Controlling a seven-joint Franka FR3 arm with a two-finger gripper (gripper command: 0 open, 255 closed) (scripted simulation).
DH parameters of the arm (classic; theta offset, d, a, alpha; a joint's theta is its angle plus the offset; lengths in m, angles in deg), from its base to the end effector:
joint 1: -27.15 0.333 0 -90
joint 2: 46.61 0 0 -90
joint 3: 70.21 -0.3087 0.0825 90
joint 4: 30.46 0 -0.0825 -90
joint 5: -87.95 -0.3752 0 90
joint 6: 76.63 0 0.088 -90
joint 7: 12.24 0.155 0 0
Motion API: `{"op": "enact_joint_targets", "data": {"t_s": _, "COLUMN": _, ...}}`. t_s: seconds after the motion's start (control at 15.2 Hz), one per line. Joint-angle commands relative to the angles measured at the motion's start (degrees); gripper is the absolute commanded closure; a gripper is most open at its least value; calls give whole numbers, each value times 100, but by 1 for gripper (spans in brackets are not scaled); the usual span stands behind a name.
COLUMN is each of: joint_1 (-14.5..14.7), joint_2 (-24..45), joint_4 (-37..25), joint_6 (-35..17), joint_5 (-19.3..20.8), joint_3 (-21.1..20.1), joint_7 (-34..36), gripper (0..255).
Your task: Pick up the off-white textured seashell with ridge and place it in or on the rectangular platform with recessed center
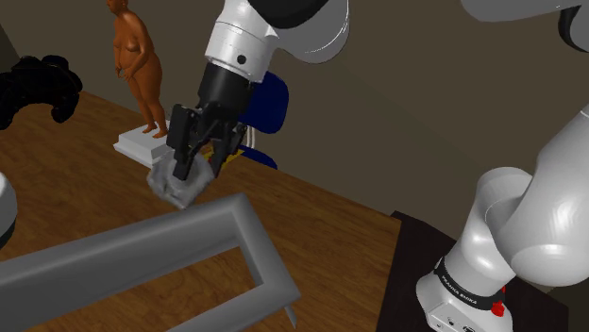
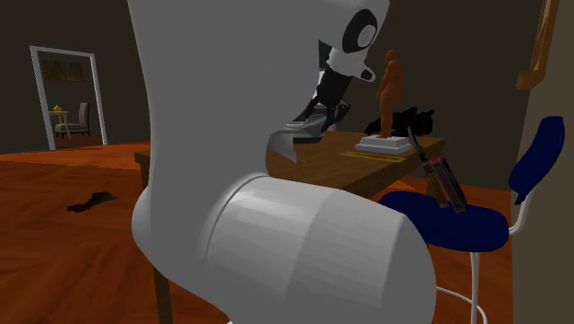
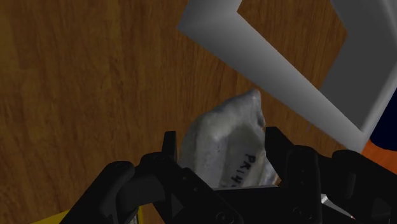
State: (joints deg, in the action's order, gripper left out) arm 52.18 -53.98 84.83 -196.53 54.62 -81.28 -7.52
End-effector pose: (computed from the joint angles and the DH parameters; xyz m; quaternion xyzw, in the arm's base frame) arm 0.4116 0.3655 0.4910 -0.9517 -0.1468 -0.0069 0.2695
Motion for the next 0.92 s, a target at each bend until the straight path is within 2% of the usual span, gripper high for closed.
{"op": "enact_joint_targets", "data": {"t_s": 0.0, "joint_1": -6, "joint_2": -10, "joint_4": -125, "joint_6": 120, "joint_5": 36, "joint_3": 5, "joint_7": 70, "gripper": 255}}
{"op": "enact_joint_targets", "data": {"t_s": 0.86, "joint_1": -56, "joint_2": -22, "joint_4": -1062, "joint_6": 976, "joint_5": 251, "joint_3": 54, "joint_7": 530, "gripper": 255}}
